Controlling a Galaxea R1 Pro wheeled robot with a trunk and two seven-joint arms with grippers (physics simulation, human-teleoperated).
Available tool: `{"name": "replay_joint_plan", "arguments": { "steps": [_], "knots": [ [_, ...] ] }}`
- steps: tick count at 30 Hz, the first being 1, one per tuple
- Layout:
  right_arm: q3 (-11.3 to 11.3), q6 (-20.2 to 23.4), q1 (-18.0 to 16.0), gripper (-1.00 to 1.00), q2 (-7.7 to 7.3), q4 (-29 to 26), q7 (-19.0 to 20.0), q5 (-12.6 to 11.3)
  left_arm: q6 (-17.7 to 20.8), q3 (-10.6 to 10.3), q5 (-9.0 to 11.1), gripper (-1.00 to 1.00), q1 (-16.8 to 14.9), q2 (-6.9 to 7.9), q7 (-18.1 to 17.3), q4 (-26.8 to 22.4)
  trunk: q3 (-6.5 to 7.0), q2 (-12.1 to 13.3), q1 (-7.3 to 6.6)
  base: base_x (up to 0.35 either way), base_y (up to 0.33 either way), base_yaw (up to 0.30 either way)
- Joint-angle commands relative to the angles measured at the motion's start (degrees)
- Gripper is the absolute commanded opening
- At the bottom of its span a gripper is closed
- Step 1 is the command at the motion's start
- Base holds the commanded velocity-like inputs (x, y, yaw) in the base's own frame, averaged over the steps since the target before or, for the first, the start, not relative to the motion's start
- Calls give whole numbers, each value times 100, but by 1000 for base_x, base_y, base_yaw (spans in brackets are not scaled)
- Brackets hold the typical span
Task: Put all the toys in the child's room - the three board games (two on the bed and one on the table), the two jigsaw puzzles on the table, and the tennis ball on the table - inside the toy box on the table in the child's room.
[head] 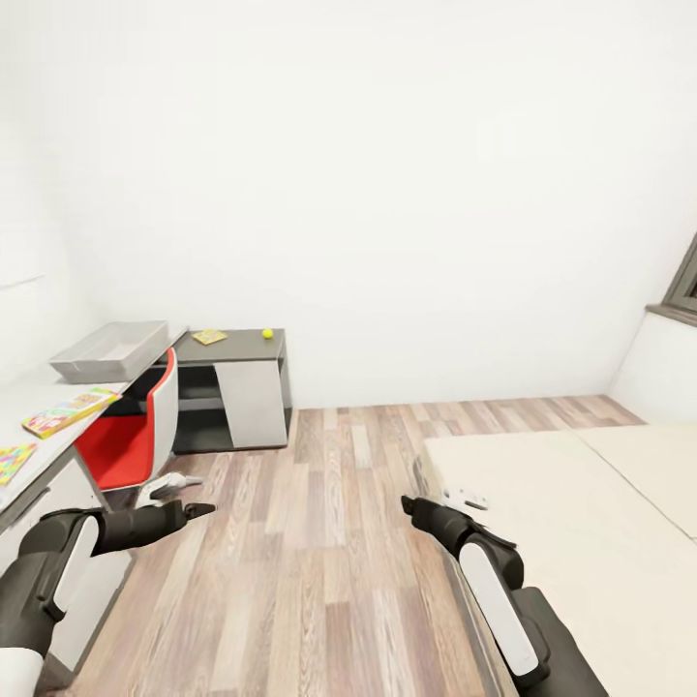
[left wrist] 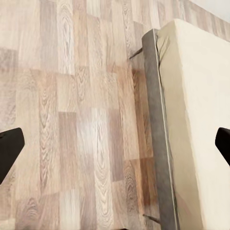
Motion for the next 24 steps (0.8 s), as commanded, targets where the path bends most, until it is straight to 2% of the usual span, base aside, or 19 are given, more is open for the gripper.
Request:
{"name": "replay_joint_plan", "arguments": {
  "steps": [1, 15, 24],
  "knots": [
    [8, 7, -6, 100, -2, -7, -59, -61, 37, 7, 15, 100, -6, -4, -6, 0, -17, -14, 4, -3, 0, 290],
    [12, 6, -6, 100, -3, -9, -56, -60, 37, 1, 13, 100, -6, -48, 1, 0, -61, -14, 4, -1, -115, 282],
    [12, 6, -6, 100, -3, -43, -51, -60, 37, -2, 7, 100, -6, -85, 4, -4, -71, -14, 4, -114, -77, 54]
  ]
}}
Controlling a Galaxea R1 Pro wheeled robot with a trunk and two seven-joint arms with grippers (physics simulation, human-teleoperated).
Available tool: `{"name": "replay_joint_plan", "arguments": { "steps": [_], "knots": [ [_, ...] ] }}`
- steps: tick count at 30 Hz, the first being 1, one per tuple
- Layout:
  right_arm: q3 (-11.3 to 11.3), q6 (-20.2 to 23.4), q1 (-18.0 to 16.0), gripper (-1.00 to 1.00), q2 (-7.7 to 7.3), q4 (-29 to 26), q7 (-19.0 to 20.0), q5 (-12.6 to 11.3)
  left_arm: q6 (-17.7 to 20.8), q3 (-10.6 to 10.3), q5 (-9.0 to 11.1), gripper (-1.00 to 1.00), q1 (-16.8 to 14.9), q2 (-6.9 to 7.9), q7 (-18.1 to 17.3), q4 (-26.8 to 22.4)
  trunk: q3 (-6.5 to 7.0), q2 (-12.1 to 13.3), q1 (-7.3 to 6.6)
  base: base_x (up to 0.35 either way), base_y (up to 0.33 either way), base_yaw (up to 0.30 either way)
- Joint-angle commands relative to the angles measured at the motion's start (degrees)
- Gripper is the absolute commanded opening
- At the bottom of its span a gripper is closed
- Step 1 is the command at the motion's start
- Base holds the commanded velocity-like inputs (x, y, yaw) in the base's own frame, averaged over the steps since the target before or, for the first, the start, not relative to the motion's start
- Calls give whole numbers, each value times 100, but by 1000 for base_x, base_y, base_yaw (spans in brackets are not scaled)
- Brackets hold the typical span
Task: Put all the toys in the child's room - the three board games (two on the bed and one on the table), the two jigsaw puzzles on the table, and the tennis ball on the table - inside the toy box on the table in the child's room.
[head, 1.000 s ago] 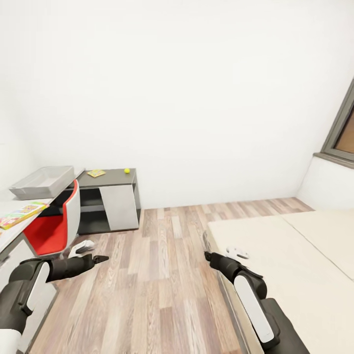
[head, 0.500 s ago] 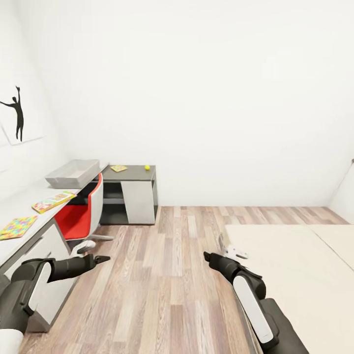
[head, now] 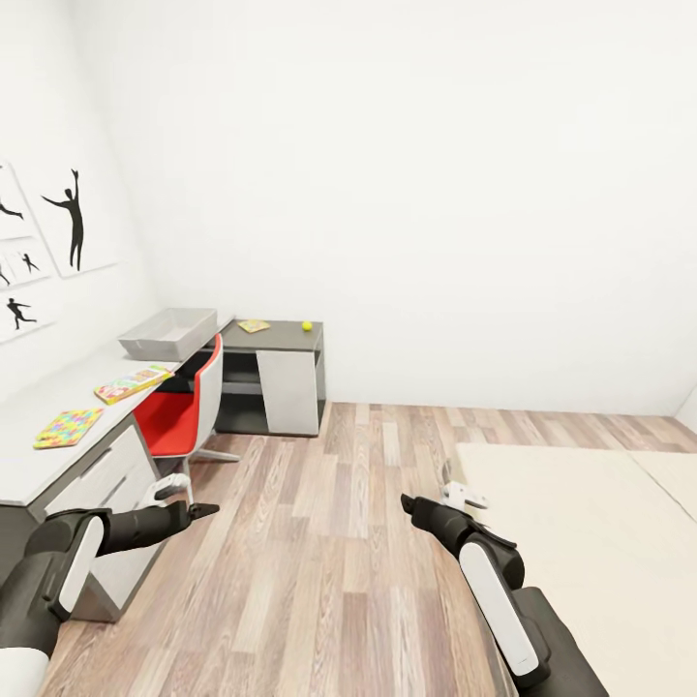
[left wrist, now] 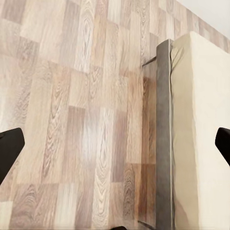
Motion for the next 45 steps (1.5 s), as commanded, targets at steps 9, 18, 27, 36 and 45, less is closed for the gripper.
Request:
{"name": "replay_joint_plan", "arguments": {
  "steps": [9, 18, 27, 36, 45],
  "knots": [
    [6, 8, -6, 100, -1, -7, -58, -66, 37, 7, 16, 100, -6, -3, -6, 0, 16, -13, 3, -79, -6, -86],
    [6, 8, -6, 100, -1, -11, -58, -67, 37, 7, 16, 100, -6, -1, -8, -1, 33, -13, 3, -22, 0, -55],
    [6, 8, -6, 100, -1, -10, -57, -69, 37, 7, 16, 100, -6, -4, -6, -3, 46, -13, 3, -1, -90, -113],
    [6, 8, -6, 100, -1, -16, -56, -69, 37, 7, 16, 100, -6, -4, -6, -3, 48, -13, 3, -77, -47, -16],
    [4, -66, -6, 100, -3, 7, -52, -66, 37, 7, 16, 100, -6, -4, -8, -3, 48, -13, 3, -56, -13, -1]
  ]
}}
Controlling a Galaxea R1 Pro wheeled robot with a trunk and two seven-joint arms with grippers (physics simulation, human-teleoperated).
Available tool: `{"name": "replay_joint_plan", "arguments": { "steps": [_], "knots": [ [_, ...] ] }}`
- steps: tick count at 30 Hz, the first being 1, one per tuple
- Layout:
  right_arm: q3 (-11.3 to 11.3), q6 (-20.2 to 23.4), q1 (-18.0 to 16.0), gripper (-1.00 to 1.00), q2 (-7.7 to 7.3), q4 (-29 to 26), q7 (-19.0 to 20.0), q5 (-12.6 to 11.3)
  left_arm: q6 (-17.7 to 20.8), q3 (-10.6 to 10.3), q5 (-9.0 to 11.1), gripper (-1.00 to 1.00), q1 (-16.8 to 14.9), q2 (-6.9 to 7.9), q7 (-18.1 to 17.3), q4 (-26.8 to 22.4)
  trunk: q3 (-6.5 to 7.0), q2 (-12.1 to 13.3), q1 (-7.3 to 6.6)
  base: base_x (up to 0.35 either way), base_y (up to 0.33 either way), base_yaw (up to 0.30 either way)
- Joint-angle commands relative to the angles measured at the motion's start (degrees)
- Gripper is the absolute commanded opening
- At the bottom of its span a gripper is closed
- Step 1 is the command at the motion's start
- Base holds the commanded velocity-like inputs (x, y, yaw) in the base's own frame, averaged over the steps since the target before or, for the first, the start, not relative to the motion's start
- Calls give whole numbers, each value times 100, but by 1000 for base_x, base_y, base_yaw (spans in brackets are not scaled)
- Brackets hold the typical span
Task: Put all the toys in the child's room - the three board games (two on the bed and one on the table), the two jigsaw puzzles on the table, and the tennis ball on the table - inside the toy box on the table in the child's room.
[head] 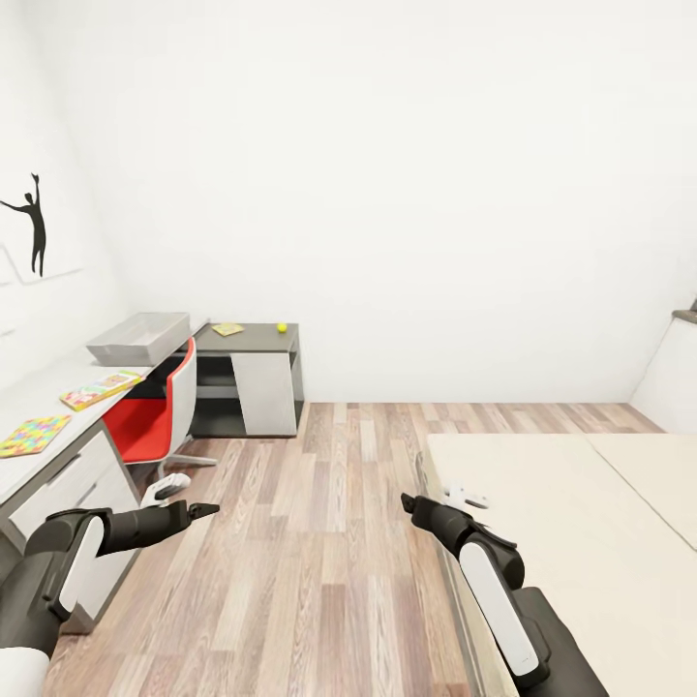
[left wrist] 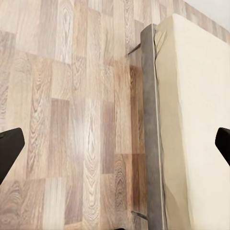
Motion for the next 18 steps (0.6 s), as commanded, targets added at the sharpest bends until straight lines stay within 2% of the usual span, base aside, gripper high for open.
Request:
{"name": "replay_joint_plan", "arguments": {
  "steps": [1, 18],
  "knots": [
    [6, -3, -6, 100, 0, -4, -58, -63, 37, 7, 15, 100, -6, -1, -6, -2, -13, -13, 3, -59, -7, 0],
    [8, -59, -6, 100, -5, 5, -30, -64, 37, 7, 15, 100, -6, -1, -5, 0, -13, -13, 3, -23, -29, 0]
  ]
}}
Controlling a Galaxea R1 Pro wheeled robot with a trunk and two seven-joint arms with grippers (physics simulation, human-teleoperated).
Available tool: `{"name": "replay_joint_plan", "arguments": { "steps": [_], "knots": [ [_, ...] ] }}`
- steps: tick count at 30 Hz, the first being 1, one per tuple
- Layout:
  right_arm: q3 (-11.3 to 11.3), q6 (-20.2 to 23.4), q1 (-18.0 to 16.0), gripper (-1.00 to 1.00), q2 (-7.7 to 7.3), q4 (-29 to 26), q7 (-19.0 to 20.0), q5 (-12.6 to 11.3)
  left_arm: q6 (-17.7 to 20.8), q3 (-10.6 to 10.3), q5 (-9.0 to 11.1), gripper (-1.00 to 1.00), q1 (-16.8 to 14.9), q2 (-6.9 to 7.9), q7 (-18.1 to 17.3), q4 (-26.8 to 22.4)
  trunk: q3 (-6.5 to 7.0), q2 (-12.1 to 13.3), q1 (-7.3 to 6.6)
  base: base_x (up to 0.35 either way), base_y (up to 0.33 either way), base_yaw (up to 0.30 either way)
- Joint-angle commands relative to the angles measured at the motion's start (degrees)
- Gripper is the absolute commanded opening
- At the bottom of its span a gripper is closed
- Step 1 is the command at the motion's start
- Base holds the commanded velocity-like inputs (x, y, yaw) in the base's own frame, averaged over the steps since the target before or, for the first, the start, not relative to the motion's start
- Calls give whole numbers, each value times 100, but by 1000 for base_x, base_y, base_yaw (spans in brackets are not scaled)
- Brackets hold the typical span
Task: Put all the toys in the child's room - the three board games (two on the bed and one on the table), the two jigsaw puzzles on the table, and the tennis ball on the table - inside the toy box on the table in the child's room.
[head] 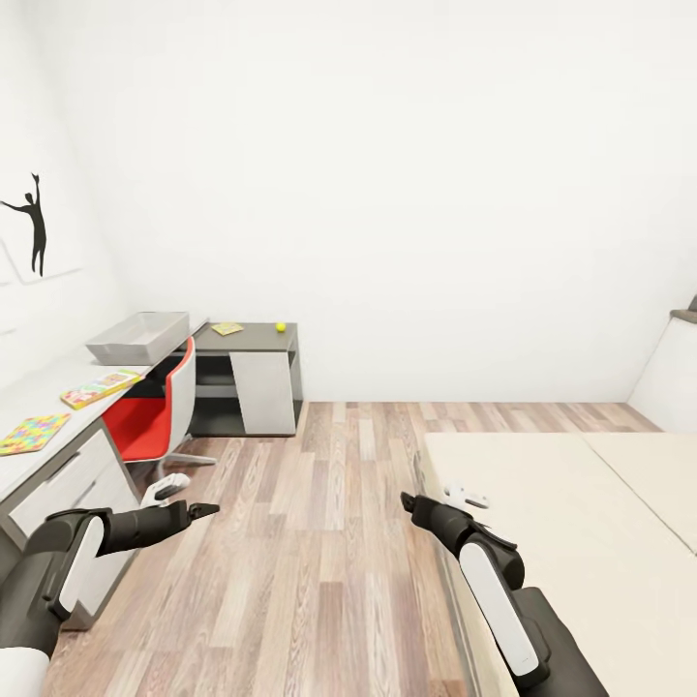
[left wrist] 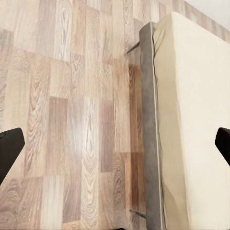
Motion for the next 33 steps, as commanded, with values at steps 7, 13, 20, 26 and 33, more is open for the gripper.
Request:
{"name": "replay_joint_plan", "arguments": {
  "steps": [7, 13, 20, 26, 33],
  "knots": [
    [6, 7, -6, 100, -1, -5, -58, -60, 37, 7, 16, 100, -6, -11, -6, -6, -13, -13, 4, 0, -112, 0],
    [6, 7, -6, 100, -2, -5, -58, -60, 37, 0, 16, 100, -6, -23, -6, -5, -13, -13, 4, 0, -129, 0],
    [5, 7, -6, 100, -3, -5, -58, -60, 37, -1, 16, 100, -6, -26, -6, -6, -13, -13, 4, 0, -75, 0],
    [5, 7, -6, 100, -3, -5, -50, -60, 37, -1, 16, 100, -6, -27, -6, -5, -13, -13, 4, -9, -13, 0],
    [5, 7, -6, 100, -3, -5, -49, -60, 37, -1, 16, 100, -6, -27, -6, -7, -13, -13, 4, -11, -13, 0]
  ]
}}
